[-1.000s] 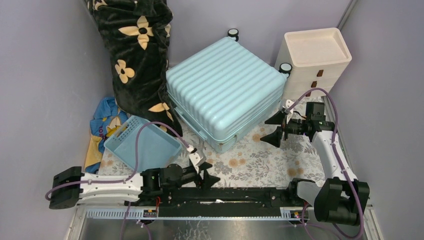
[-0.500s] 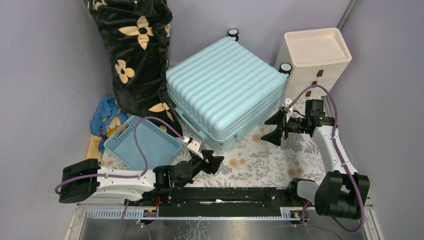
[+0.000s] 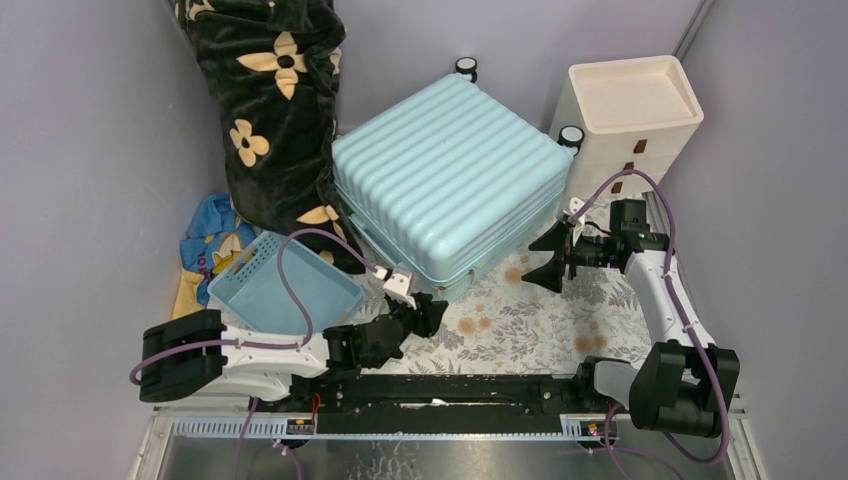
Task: Open, take out, and arrange the luggage
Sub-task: Adjust the luggage at the center of the board.
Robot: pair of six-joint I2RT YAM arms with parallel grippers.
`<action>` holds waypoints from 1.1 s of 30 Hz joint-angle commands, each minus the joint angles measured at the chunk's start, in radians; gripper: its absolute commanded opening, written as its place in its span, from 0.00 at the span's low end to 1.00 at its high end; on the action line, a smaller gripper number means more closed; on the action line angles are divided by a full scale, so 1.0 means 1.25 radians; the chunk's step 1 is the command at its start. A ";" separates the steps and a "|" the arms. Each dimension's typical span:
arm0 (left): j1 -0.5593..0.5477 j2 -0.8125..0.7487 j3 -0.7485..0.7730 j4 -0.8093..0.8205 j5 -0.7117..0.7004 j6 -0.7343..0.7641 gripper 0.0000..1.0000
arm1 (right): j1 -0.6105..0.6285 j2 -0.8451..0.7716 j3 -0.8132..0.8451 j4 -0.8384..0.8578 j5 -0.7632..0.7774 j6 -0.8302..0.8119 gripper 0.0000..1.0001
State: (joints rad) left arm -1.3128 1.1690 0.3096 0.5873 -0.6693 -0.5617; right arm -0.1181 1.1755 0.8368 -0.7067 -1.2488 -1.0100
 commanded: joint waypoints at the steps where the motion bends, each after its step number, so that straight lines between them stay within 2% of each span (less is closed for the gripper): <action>1: 0.021 0.020 0.044 0.026 -0.024 -0.024 0.46 | 0.004 0.008 0.042 -0.049 -0.026 -0.055 0.89; 12: 0.051 0.056 0.050 0.029 -0.034 -0.064 0.32 | 0.004 0.018 0.044 -0.068 -0.018 -0.077 0.89; 17: 0.052 0.061 0.054 0.020 -0.034 -0.059 0.15 | 0.004 0.024 0.041 -0.064 -0.008 -0.079 0.89; 20: 0.052 0.042 0.053 0.001 -0.033 -0.058 0.10 | 0.004 0.035 0.043 -0.068 -0.009 -0.079 0.88; 25: 0.053 0.012 0.042 0.004 -0.007 -0.034 0.11 | 0.004 0.047 0.045 -0.076 -0.005 -0.089 0.88; 26: 0.053 0.010 0.035 0.016 0.001 -0.025 0.15 | 0.004 0.049 0.044 -0.078 -0.004 -0.090 0.88; 27: 0.053 0.009 0.027 0.030 0.009 -0.017 0.24 | 0.004 0.052 0.045 -0.080 -0.004 -0.091 0.88; 29: 0.053 0.002 0.014 0.057 0.029 -0.002 0.30 | 0.004 0.054 0.045 -0.082 -0.001 -0.095 0.88; 33: 0.071 -0.020 -0.031 0.132 0.104 0.016 0.32 | 0.004 0.056 0.045 -0.084 -0.001 -0.097 0.88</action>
State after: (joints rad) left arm -1.2484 1.1740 0.3210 0.6136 -0.6044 -0.5880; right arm -0.1181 1.2419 0.8536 -0.7872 -1.2404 -1.1046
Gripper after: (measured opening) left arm 0.317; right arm 0.884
